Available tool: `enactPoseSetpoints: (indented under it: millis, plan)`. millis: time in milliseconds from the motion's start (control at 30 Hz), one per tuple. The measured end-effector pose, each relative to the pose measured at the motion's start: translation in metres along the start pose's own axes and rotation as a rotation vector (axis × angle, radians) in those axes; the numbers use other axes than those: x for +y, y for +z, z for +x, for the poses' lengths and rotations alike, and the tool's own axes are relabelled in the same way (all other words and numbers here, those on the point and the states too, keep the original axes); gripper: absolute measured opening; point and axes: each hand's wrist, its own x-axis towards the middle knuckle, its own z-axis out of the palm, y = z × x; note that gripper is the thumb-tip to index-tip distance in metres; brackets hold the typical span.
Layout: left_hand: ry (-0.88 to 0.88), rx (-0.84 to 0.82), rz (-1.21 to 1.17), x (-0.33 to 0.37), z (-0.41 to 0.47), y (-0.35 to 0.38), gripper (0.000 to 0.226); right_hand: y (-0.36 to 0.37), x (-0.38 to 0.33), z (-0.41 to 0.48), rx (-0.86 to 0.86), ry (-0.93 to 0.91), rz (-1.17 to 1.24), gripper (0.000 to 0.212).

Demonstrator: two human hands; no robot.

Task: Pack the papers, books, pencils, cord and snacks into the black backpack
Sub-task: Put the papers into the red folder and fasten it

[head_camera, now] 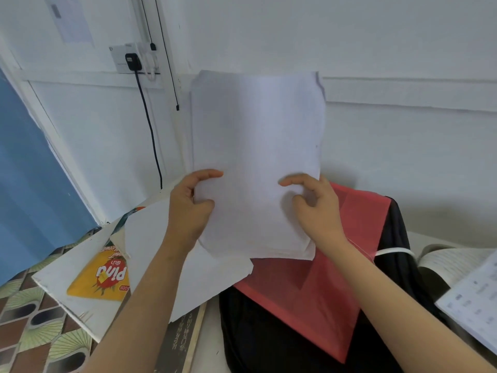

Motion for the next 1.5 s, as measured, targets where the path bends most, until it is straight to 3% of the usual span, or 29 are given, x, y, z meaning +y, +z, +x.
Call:
enactPoseSetpoints:
  millis: [133,333,500,700,1000,1233,1400,1500]
  plan:
    - [0.134,0.002,0.056,0.011,-0.014,0.003,0.055,-0.012,-0.006,-0.005,0.019,-0.081,0.016,0.038]
    - [0.129,0.018,0.104,-0.006,-0.028,0.003,0.044,-0.012,0.002,-0.019,-0.037,-0.144,-0.003,0.032]
    - [0.012,0.0,0.183,-0.028,-0.044,-0.004,0.041,0.002,0.021,-0.025,-0.129,-0.14,-0.079,0.046]
    - [-0.035,0.171,0.366,-0.02,-0.049,-0.035,0.033,0.037,0.001,-0.012,-0.25,-0.117,-0.109,0.044]
    - [-0.36,0.192,0.59,-0.043,-0.061,-0.09,0.041,0.098,-0.011,-0.029,-0.675,0.046,-0.371,0.038]
    - [-0.418,0.177,0.713,-0.067,-0.076,-0.1,0.035,0.113,0.0,-0.042,-0.618,-0.039,-0.61,0.035]
    - [-0.473,0.207,0.646,-0.067,-0.079,-0.1,0.032,0.116,0.003,-0.046,-0.705,0.084,-0.625,0.033]
    - [-0.442,0.27,0.583,-0.067,-0.081,-0.099,0.03,0.115,0.003,-0.045,-0.654,0.124,-0.517,0.033]
